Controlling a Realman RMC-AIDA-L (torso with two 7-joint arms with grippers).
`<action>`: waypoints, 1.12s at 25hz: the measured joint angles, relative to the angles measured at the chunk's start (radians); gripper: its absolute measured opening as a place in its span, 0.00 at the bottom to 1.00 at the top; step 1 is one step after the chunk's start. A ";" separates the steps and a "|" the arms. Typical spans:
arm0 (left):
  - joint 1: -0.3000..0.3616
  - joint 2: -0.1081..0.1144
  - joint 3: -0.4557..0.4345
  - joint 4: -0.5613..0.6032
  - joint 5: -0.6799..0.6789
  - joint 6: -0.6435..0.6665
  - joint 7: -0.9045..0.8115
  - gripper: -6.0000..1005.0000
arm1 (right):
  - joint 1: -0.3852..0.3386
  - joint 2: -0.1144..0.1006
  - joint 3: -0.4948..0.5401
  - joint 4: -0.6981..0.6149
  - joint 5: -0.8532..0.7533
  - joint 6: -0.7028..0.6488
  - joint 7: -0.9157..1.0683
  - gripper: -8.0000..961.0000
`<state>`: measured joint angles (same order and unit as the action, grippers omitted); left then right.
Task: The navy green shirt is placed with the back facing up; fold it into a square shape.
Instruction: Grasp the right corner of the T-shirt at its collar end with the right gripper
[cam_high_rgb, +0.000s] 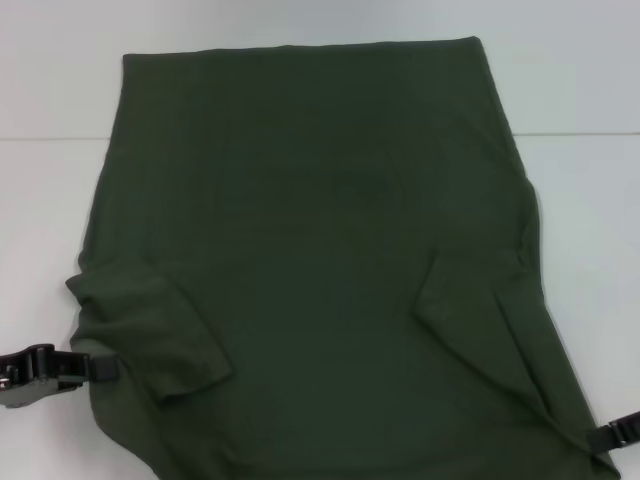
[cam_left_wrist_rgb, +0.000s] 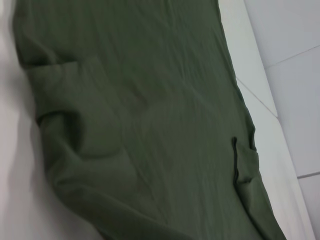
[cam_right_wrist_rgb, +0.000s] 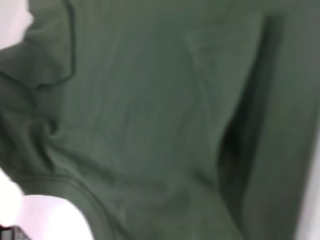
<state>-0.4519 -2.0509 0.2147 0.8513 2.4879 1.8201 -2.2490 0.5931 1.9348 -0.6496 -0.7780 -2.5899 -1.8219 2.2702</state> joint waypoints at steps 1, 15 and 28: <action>0.000 0.000 0.000 0.000 0.000 0.000 0.000 0.04 | -0.001 -0.003 0.000 0.000 -0.008 0.005 0.006 0.70; 0.004 0.000 0.000 0.000 -0.009 -0.006 -0.008 0.04 | -0.009 0.008 -0.007 0.007 -0.048 0.063 0.010 0.70; 0.003 0.001 0.000 0.000 -0.009 -0.007 -0.013 0.04 | -0.006 0.027 -0.026 0.011 -0.049 0.084 0.009 0.70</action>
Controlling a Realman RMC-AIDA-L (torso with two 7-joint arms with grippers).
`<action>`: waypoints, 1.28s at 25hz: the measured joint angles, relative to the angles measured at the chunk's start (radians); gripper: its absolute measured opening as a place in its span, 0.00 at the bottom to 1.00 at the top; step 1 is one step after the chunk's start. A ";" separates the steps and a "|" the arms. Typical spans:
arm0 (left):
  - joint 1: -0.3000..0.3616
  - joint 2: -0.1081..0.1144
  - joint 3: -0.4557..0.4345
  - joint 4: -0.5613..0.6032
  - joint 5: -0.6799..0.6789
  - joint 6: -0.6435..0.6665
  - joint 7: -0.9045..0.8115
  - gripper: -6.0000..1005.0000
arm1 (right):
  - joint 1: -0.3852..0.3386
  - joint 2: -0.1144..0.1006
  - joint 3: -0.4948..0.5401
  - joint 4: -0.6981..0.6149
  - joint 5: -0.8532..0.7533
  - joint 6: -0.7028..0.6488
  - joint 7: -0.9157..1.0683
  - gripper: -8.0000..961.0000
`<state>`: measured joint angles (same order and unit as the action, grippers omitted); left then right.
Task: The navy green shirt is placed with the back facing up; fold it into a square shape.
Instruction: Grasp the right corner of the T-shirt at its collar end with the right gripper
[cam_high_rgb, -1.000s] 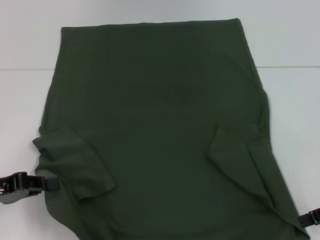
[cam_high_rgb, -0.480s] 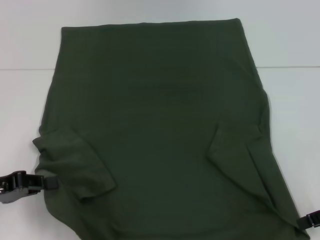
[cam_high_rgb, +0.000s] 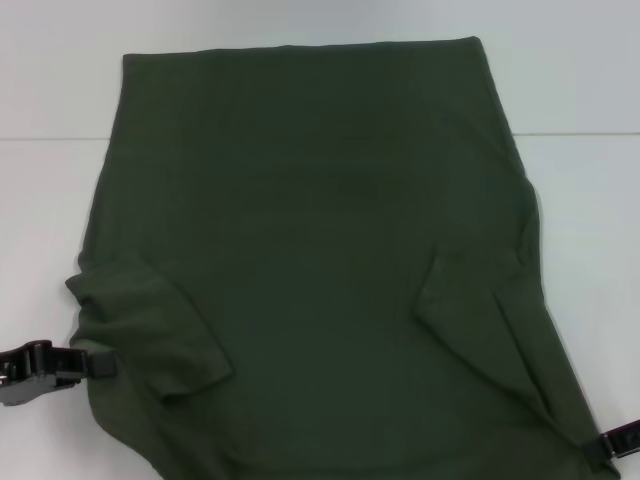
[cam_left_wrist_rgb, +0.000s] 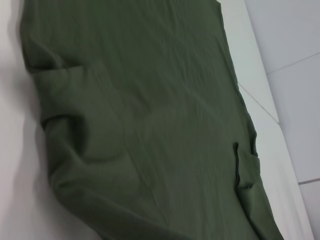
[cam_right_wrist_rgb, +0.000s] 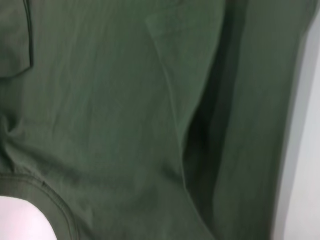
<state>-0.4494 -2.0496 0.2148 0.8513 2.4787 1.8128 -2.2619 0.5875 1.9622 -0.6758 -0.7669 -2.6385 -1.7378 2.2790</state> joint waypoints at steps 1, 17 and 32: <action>0.000 0.000 0.000 0.000 0.000 0.000 0.000 0.04 | 0.001 0.002 -0.002 0.001 0.000 0.001 0.001 0.70; -0.005 0.002 0.000 0.000 0.000 -0.008 -0.001 0.04 | 0.031 0.044 -0.031 0.005 0.004 0.010 0.005 0.70; -0.008 0.005 0.000 -0.012 -0.001 -0.013 -0.001 0.04 | 0.050 0.054 -0.035 0.009 0.039 0.004 -0.001 0.62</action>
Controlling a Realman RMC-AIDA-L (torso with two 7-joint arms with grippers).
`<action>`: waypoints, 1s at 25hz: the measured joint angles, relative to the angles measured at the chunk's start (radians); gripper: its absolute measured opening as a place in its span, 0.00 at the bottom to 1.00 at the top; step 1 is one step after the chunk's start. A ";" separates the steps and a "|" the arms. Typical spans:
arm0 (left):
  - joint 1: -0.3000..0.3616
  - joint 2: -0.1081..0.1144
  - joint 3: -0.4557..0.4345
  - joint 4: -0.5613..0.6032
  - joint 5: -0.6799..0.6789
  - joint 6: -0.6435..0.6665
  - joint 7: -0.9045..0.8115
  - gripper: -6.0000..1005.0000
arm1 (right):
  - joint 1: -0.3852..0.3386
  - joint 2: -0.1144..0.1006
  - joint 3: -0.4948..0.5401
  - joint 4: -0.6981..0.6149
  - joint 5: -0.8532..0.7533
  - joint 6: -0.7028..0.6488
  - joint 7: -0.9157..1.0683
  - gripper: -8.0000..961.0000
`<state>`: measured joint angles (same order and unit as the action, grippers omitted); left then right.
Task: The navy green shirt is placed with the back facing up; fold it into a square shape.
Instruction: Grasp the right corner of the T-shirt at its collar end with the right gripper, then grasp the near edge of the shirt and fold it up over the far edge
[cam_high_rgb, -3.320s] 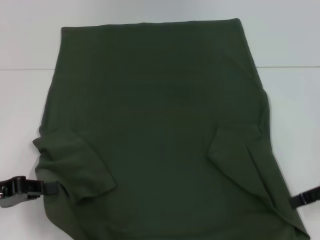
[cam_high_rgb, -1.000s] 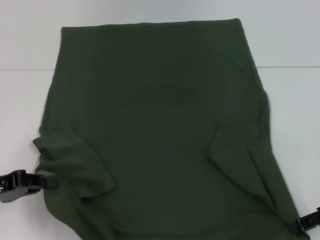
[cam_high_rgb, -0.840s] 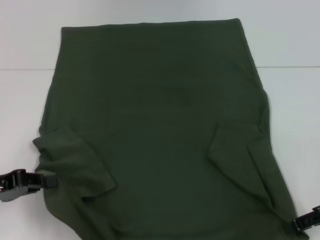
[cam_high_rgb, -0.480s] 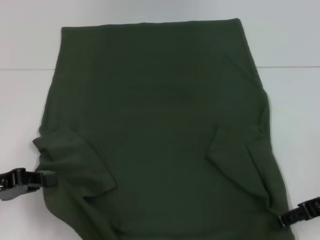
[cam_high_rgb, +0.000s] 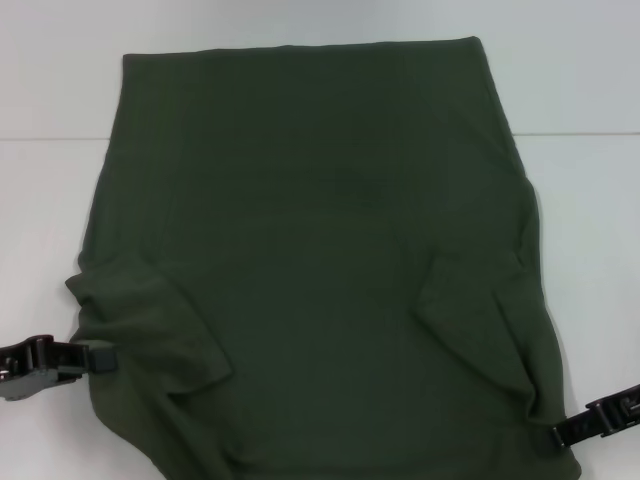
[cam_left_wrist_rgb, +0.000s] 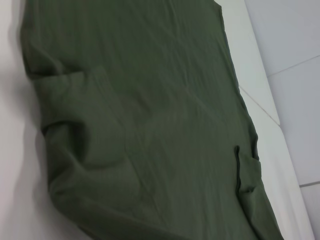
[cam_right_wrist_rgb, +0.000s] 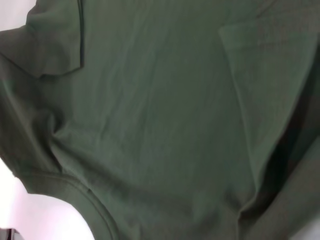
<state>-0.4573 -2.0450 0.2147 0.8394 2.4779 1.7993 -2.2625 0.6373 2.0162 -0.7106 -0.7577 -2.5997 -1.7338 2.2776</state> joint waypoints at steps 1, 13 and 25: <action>0.000 0.000 0.000 0.000 0.000 0.001 0.001 0.04 | -0.002 -0.001 0.002 0.000 0.000 0.002 0.001 0.57; 0.003 0.002 0.001 0.000 -0.001 0.040 0.028 0.04 | -0.017 -0.011 0.011 -0.002 0.006 -0.007 -0.004 0.17; 0.061 0.003 0.026 0.089 0.082 0.183 0.070 0.04 | -0.059 -0.047 0.052 -0.004 0.010 -0.091 -0.031 0.04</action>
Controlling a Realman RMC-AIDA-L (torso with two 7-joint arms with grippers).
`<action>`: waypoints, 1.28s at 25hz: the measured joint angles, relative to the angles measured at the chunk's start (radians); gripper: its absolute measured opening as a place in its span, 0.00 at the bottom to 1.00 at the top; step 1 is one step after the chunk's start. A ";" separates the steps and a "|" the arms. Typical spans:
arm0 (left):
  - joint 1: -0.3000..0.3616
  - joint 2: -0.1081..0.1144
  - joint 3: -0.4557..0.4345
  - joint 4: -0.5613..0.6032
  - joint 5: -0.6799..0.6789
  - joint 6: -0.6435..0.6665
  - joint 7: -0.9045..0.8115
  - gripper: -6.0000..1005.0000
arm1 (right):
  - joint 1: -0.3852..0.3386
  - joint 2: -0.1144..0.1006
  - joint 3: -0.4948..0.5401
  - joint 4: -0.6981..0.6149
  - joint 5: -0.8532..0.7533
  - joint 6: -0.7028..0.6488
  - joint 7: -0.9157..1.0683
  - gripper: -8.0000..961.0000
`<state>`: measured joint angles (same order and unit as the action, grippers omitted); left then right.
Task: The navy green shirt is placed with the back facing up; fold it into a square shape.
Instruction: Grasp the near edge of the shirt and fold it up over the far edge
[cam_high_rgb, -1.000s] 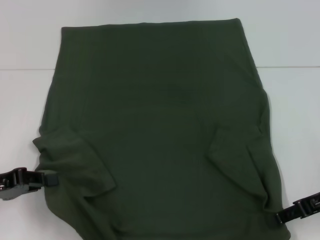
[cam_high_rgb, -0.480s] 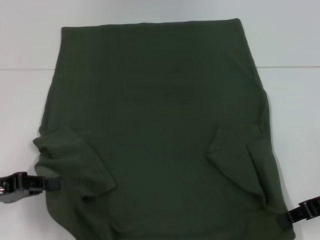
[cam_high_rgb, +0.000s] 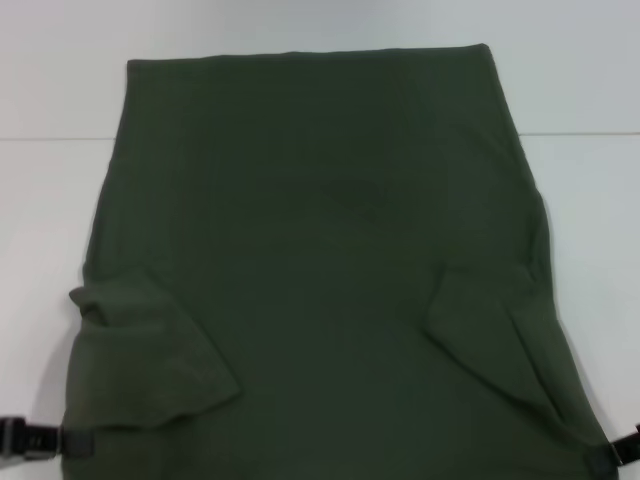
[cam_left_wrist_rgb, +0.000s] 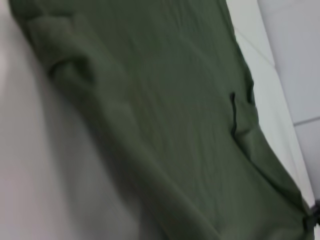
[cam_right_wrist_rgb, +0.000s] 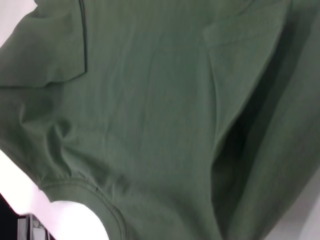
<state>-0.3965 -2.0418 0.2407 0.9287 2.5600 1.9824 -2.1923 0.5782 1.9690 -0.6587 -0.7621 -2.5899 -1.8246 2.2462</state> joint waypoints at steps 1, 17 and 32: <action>0.010 -0.001 0.000 0.009 0.004 0.014 0.006 0.04 | -0.006 -0.002 0.000 0.000 -0.002 -0.006 0.000 0.04; -0.039 0.007 -0.002 -0.020 -0.007 0.058 -0.023 0.04 | 0.008 -0.015 0.069 0.036 0.068 -0.042 -0.034 0.04; -0.339 0.109 0.102 -0.240 -0.095 -0.470 -0.312 0.04 | 0.114 -0.047 0.142 0.099 0.426 0.451 0.064 0.04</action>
<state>-0.7357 -1.9328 0.3424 0.6887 2.4649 1.5129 -2.5039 0.6920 1.9221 -0.5163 -0.6633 -2.1640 -1.3735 2.3101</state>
